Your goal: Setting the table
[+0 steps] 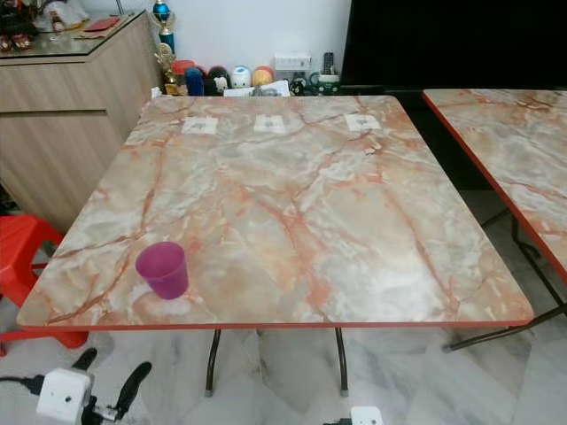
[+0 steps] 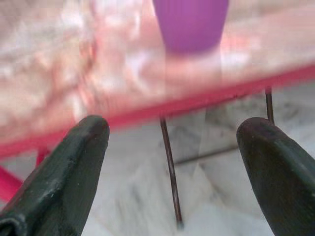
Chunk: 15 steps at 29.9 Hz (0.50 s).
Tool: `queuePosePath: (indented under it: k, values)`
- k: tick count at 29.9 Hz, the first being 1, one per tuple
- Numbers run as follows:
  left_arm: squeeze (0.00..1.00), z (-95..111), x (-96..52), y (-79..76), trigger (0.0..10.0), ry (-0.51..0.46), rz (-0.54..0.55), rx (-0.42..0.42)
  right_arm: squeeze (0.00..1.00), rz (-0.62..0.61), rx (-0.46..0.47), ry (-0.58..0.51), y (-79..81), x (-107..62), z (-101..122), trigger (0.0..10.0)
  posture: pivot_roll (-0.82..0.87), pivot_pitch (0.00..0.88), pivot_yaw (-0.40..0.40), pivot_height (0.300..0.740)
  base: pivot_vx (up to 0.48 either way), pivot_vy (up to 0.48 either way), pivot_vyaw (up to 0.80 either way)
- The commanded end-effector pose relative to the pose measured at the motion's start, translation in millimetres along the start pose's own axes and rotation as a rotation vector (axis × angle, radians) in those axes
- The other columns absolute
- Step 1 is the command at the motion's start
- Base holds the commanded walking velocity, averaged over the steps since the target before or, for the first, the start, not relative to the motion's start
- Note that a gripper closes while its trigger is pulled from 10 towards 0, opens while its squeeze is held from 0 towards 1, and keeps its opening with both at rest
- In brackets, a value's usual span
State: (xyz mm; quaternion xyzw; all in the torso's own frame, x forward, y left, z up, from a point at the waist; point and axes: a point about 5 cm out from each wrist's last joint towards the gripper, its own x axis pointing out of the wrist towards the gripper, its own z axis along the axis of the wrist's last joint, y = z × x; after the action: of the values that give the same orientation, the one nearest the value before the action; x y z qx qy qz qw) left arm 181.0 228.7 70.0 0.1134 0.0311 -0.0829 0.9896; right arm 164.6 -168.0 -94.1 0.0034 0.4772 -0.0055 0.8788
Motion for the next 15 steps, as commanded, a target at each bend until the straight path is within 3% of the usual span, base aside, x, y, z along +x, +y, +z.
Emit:
queuePosePath:
  k: [1,5,15]
  values:
    - [0.00,7.5,3.8,-0.5,10.0,-0.011,-0.019,-0.002,0.00,-0.012,0.014,0.009,-1.9,-0.7,-3.2,10.0,0.10,0.065,-0.002,0.740,0.000,0.000,0.00]
    - [0.00,17.7,16.2,-0.3,10.0,-0.037,-0.024,-0.012,0.00,-0.015,0.015,0.009,-1.7,-0.5,-2.7,10.0,0.09,0.069,-0.002,0.740,0.000,0.000,0.00]
    - [0.00,14.2,39.7,-2.7,10.0,-0.017,-0.038,-0.044,0.00,-0.028,0.023,0.006,-2.2,-0.5,-2.4,10.0,0.07,0.080,-0.006,0.740,0.000,0.000,0.00]
